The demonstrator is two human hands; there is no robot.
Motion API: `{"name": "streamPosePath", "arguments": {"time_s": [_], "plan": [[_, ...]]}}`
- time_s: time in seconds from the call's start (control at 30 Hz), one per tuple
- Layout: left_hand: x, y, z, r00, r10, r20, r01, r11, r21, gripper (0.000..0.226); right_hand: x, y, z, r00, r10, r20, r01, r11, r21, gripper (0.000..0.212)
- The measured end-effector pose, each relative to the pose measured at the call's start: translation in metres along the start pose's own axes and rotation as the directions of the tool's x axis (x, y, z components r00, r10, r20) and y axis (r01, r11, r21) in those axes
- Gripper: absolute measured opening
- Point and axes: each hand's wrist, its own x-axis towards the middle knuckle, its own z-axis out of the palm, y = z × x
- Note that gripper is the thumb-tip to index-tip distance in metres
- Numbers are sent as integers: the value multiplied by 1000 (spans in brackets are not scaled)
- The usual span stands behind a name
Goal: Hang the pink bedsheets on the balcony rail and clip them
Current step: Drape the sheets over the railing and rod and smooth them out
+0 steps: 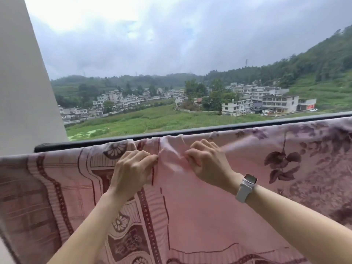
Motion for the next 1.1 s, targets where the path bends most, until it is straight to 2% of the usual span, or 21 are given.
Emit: {"name": "streamPosePath", "arguments": {"time_s": [0.03, 0.07, 0.1, 0.2, 0.27, 0.37, 0.43, 0.63, 0.83, 1.0, 1.1], "plan": [[-9, -3, 1, 994, 37, 105, -39, 999, 17, 25, -11, 3, 7, 996, -7, 94, 11, 999, -41, 31], [-14, -6, -1, 989, 24, 148, -26, 1000, 15, 26, -17, 4, 12, 992, -4, 130, 12, 998, -61, 31], [-16, -10, -5, 991, -19, 133, 17, 1000, 10, 26, -17, 3, 14, 993, 2, 121, 5, 998, -58, 29], [-10, -23, -17, 990, -139, -36, 141, 988, 64, 24, 4, -10, 14, 999, -24, -21, 24, 1000, 3, 21], [-9, -39, -22, 970, -232, -71, 239, 965, 109, 23, 24, -24, 17, 995, -77, -62, 79, 996, 30, 19], [-29, -77, -31, 873, -484, -56, 486, 861, 152, 26, 47, -49, 35, 992, -123, -28, 124, 992, 35, 25], [-49, -102, -42, 820, -573, -17, 565, 802, 194, 32, 56, -69, 51, 992, -123, 4, 123, 992, 25, 29], [-73, -164, -72, 859, -504, 90, 471, 846, 248, 31, 80, -141, 113, 978, -181, 107, 188, 980, -63, 28], [-106, -250, -107, 873, -454, 180, 415, 884, 216, 37, 111, -208, 176, 993, -49, 107, 62, 990, -128, 37], [-140, -322, -142, 879, -422, 221, 387, 903, 186, 47, 137, -256, 218, 994, 42, 105, -38, 998, -41, 18], [-150, -344, -153, 900, -390, 194, 368, 919, 142, 43, 143, -270, 230, 993, 106, 54, -106, 994, 8, 15]]}}
